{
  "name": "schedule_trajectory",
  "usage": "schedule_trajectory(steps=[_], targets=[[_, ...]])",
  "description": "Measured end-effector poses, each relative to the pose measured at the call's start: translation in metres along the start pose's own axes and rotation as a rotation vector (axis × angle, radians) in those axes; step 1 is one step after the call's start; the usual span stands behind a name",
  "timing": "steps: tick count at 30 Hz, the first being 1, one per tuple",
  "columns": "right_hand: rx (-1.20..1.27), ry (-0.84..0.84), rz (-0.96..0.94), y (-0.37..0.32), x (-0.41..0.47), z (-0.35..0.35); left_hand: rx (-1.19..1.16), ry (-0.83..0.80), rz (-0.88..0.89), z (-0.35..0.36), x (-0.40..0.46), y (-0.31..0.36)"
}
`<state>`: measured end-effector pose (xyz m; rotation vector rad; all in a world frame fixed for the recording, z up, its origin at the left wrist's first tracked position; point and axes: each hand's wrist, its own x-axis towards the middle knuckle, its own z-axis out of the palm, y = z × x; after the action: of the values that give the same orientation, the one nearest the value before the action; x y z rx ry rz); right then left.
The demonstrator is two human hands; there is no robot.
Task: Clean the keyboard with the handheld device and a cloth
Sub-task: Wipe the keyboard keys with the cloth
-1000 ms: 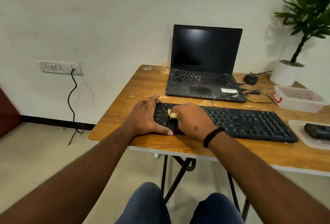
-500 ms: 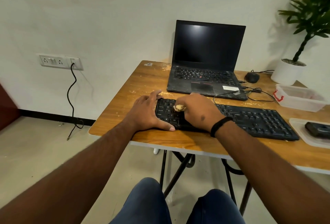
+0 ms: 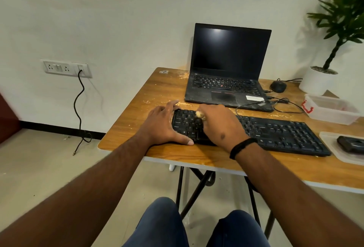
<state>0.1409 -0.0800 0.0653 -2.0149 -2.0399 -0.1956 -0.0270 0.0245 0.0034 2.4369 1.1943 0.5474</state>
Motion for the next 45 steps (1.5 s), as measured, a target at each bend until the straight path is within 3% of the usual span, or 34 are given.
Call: schedule_trajectory(steps=[4,10,14,18,22,28,31,34,38,40,43,45], targets=[[-0.071,-0.142,-0.011,-0.024,-0.014,0.015,-0.007,-0.01,-0.002,0.001,0.0,-0.001],[-0.052,-0.173,-0.056,-0.031,-0.031,0.01,-0.007,-0.007,-0.005,0.004,0.004,-0.007],[0.047,0.009,0.111,-0.014,-0.012,0.002,0.008,0.003,-0.007,0.001,0.0,0.001],[-0.018,-0.095,0.036,-0.042,-0.032,0.023,0.003,-0.004,-0.003,0.004,0.003,-0.003],[0.007,-0.082,-0.046,-0.042,-0.055,0.025,-0.01,-0.005,-0.012,0.005,0.003,-0.005],[0.12,0.034,0.154,-0.019,-0.041,0.017,0.007,-0.002,-0.018,0.001,-0.002,0.003],[0.015,-0.078,0.055,-0.032,-0.057,0.028,0.014,0.004,-0.022,0.001,0.0,0.0],[0.05,-0.059,-0.027,-0.03,-0.075,0.023,0.012,-0.003,-0.025,0.003,0.002,-0.003],[0.063,0.086,0.171,-0.004,-0.066,0.017,0.007,0.0,-0.003,0.001,0.0,-0.001],[0.02,0.054,0.209,-0.005,-0.066,0.02,0.007,0.003,-0.003,0.001,0.0,0.001],[-0.026,-0.08,0.094,-0.022,-0.08,0.027,0.008,0.004,-0.011,0.001,0.0,0.002],[0.019,-0.066,0.035,-0.024,-0.085,0.022,0.008,0.005,-0.013,-0.001,-0.002,0.004]])
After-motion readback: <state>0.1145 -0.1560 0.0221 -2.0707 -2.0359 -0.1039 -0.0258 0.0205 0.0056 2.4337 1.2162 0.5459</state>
